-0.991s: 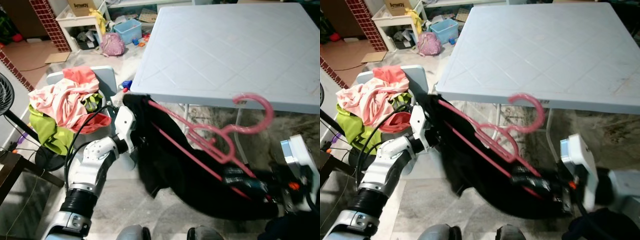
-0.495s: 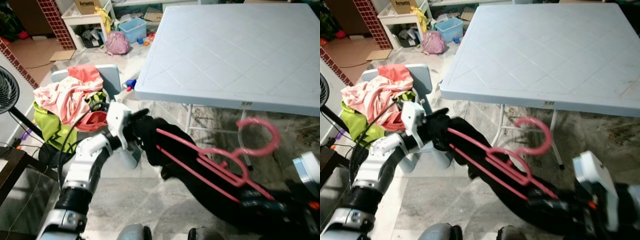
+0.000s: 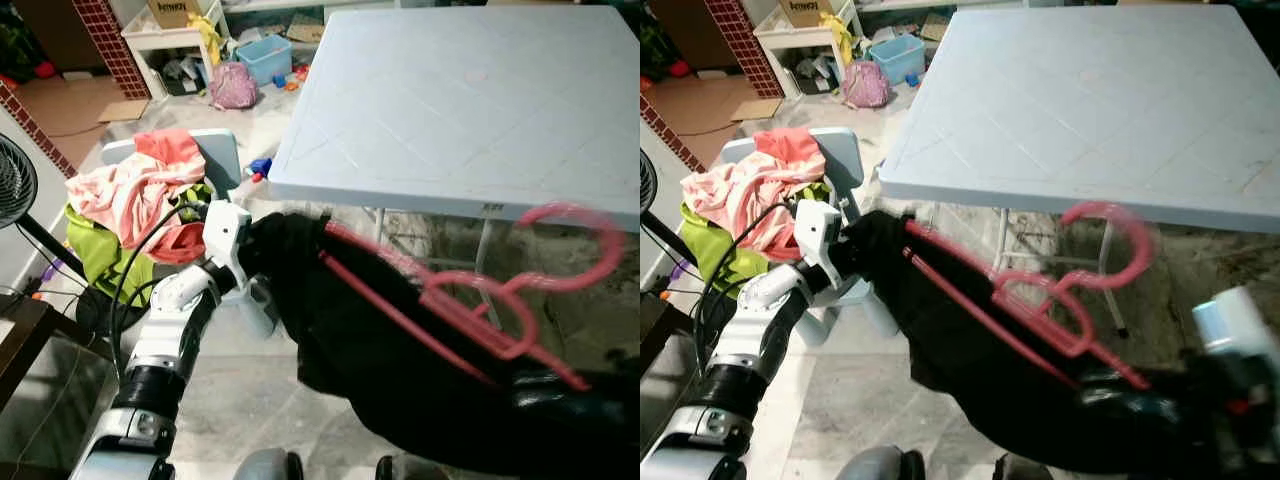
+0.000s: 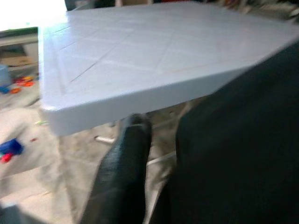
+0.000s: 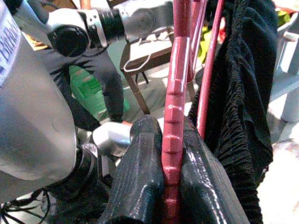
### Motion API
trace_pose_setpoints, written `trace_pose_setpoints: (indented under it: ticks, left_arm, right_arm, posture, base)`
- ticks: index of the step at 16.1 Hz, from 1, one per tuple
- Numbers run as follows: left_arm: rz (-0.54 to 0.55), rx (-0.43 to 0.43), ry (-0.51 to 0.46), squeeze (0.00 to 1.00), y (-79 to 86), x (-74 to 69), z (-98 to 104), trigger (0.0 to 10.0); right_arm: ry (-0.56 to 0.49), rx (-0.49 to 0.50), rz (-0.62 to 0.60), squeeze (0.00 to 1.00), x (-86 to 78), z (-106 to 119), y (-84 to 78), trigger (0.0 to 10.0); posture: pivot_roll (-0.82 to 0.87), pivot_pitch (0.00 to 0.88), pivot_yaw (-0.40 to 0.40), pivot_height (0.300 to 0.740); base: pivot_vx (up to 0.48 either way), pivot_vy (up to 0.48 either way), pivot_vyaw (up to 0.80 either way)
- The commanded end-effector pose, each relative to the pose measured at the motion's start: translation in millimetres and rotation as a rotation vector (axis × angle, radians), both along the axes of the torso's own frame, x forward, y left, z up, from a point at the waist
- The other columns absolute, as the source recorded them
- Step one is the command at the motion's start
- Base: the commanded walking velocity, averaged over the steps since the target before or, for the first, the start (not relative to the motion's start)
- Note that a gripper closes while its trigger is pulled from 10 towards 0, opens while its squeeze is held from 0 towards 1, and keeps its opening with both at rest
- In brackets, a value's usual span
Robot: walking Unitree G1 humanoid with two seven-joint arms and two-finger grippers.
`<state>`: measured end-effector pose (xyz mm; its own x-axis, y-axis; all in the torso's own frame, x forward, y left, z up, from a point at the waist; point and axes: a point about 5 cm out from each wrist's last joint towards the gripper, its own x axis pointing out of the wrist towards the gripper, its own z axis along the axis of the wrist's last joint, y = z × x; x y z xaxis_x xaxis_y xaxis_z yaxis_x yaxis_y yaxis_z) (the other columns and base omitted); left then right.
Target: Hang hanger
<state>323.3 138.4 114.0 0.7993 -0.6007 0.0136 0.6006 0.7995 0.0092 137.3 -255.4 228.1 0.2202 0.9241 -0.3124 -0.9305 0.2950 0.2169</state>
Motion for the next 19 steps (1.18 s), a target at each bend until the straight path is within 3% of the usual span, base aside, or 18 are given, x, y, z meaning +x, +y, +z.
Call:
trace_pose_setpoints:
  ticks: [1, 3, 6, 9, 10, 12, 13, 15, 16, 17, 19]
  left_arm:
    - [0.1, 0.031, 0.005, 0.0, 19.1, 4.2, -0.6, 0.0]
    - [0.208, 0.091, 0.034, 0.0, 33.1, 8.5, -8.1, 0.0]
    - [0.257, 0.138, 0.061, 0.0, 40.5, 10.8, -15.2, 0.0]
    - [0.259, 0.246, 0.218, 0.0, 41.5, 3.7, -45.2, 0.0]
    - [0.179, 0.224, 0.273, 0.0, 31.8, -2.7, -53.4, 0.0]
    - [-0.049, 0.238, 0.212, 0.0, -4.7, -16.1, -51.3, 0.0]
    - [-0.092, 0.228, 0.202, 0.0, -13.9, -19.2, -50.3, 0.0]
    - [-0.213, 0.306, 0.148, 0.0, -35.8, -29.0, -51.4, 0.0]
    - [-0.311, 0.338, 0.109, 1.0, -50.5, -36.8, -51.0, 10.0]
    - [-0.328, 0.376, 0.038, 1.0, -56.0, -37.6, -47.0, 10.0]
    - [-0.352, 0.38, -0.002, 1.0, -58.5, -39.6, -43.8, 10.0]
  right_arm:
    - [-0.023, 0.023, 0.09, 0.0, -5.4, 11.3, 5.7, 10.0]
    - [0.001, -0.007, 0.11, 0.0, -9.2, 18.2, -0.5, 10.0]
    - [0.036, -0.034, 0.15, 0.0, -13.4, 25.0, -3.8, 10.0]
    - [-0.04, 0.068, 0.16, 0.0, -3.9, 56.4, -1.3, 10.0]
    - [-0.087, 0.108, 0.146, 0.0, 1.7, 64.9, 1.0, 10.0]
    - [-0.229, 0.271, -0.008, 0.0, 25.1, 73.7, 5.3, 10.0]
    - [-0.253, 0.289, -0.05, 0.0, 32.2, 72.4, 6.3, 10.0]
    - [-0.347, 0.232, -0.236, 0.0, 60.1, 46.3, 12.1, 10.0]
    - [-0.403, 0.138, -0.429, 0.0, 87.9, 18.9, 15.8, 10.0]
    - [-0.449, -0.029, -0.579, 0.0, 110.6, -9.0, 18.3, 10.0]
    - [-0.443, -0.081, -0.659, 0.0, 121.6, -29.4, 22.3, 10.0]
  posture:
    - [-0.15, 0.085, 0.112, 0.74]
    - [-0.16, 0.082, 0.11, 0.74]
    - [-0.17, 0.079, 0.112, 0.74]
    - [-0.18, 0.076, 0.114, 0.74]
    - [-0.18, 0.077, 0.113, 0.74]
    - [-0.16, 0.077, 0.109, 0.74]
    - [-0.16, 0.077, 0.109, 0.74]
    - [-0.15, 0.079, 0.116, 0.74]
    - [-0.14, 0.081, 0.123, 0.74]
    - [-0.14, 0.079, 0.125, 0.74]
    - [-0.13, 0.078, 0.129, 0.74]
  base:
    - [0.0, 0.0, 0.0]
    - [0.0, 0.0, 0.0]
    - [0.0, 0.0, 0.0]
    - [0.0, 0.0, 0.0]
    - [0.0, 0.0, 0.0]
    - [0.0, 0.0, 0.0]
    - [0.0, 0.0, 0.0]
    - [0.0, 0.0, 0.0]
    - [0.0, 0.0, 0.0]
    - [0.0, 0.0, 0.0]
    - [0.0, 0.0, 0.0]
